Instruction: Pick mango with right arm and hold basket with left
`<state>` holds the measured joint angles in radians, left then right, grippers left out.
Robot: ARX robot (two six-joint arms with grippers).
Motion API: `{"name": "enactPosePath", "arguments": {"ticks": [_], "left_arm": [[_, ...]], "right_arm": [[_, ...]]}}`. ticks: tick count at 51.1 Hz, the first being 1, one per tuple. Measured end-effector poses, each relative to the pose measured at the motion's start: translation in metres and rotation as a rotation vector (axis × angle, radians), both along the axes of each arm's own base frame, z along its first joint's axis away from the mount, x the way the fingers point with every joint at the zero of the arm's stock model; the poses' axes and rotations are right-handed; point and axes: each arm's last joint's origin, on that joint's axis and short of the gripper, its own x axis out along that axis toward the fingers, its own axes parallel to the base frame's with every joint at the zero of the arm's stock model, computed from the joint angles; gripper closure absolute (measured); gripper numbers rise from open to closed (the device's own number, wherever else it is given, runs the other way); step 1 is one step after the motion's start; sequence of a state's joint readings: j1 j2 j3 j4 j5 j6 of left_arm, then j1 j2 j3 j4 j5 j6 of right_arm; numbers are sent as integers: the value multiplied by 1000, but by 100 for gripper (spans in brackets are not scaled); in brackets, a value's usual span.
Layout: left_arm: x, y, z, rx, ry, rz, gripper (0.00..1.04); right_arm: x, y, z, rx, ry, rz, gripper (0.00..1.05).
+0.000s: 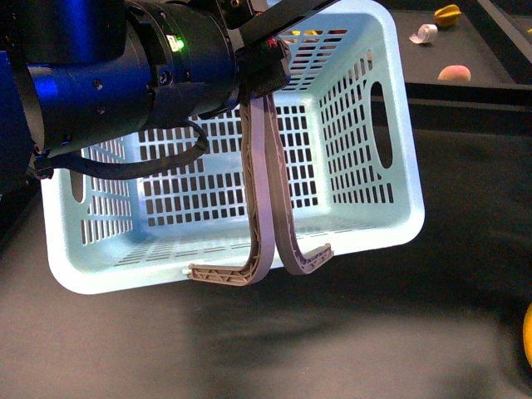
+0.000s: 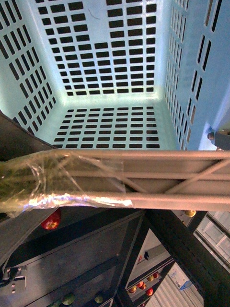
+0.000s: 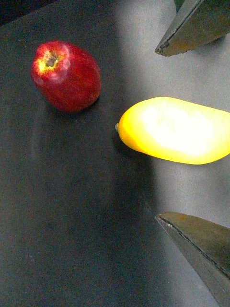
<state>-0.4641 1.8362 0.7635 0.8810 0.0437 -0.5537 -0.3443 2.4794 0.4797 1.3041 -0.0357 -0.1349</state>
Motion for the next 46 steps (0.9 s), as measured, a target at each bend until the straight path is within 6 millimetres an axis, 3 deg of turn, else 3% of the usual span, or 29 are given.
{"name": "enactPosePath", "arguments": {"ticks": [18,46], "left_arm": [[0,0,0,0,0,1,96],[0,0,0,0,0,-1,96]], "right_arm": [[26,-6,-45,15,54,-62,8],[32,-5,-75,96,90,-178,8]]}}
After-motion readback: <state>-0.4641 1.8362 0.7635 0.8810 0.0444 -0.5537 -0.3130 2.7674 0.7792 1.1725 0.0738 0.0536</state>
